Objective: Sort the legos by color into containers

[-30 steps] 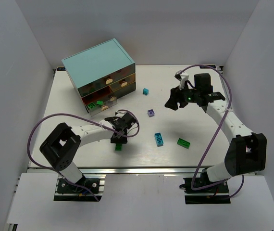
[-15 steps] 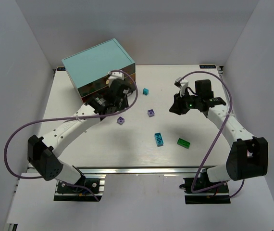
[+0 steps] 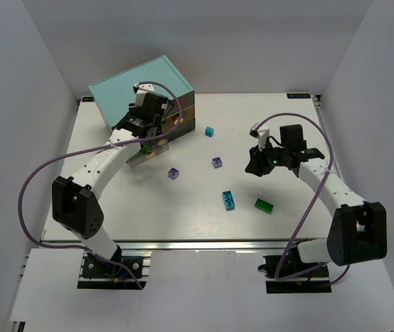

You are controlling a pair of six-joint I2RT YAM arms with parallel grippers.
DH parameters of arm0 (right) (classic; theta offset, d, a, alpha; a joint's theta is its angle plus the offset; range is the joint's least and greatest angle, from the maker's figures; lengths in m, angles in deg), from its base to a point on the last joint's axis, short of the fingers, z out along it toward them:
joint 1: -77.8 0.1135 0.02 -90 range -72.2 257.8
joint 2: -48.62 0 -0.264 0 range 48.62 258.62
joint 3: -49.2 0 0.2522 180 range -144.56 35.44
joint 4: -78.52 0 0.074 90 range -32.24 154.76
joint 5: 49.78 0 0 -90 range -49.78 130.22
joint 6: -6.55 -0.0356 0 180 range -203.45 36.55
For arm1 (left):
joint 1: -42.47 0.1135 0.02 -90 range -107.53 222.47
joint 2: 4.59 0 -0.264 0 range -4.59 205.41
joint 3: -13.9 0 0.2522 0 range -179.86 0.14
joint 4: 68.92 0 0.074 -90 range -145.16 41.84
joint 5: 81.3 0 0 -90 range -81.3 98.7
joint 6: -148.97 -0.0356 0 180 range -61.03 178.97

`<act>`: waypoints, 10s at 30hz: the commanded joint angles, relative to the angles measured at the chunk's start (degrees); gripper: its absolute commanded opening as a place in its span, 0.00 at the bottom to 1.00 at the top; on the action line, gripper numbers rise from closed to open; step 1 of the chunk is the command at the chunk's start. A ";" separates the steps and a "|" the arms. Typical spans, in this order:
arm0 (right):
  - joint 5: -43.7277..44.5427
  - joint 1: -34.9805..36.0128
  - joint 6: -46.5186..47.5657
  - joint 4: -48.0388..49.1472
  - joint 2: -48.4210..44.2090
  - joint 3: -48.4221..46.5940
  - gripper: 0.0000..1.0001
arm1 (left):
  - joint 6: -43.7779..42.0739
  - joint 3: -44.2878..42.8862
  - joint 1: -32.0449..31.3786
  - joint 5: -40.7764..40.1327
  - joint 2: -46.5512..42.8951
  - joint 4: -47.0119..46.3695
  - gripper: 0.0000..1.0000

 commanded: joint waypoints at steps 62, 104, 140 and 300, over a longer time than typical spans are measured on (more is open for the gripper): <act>16.05 4.78 26.60 -9.96 1.93 8.49 0.00 | 19.10 32.09 2.57 28.25 -45.99 4.00 0.75; 16.91 37.47 20.28 17.19 46.86 -65.54 0.68 | 37.74 42.11 2.57 29.12 -52.41 8.94 0.71; 10.05 5.84 -12.25 13.49 -4.21 -8.85 0.00 | 59.62 19.70 6.44 10.85 1.73 -7.60 0.23; 13.92 19.90 -68.85 30.45 58.72 -58.96 0.36 | 33.96 49.40 10.57 37.91 -63.57 0.49 0.81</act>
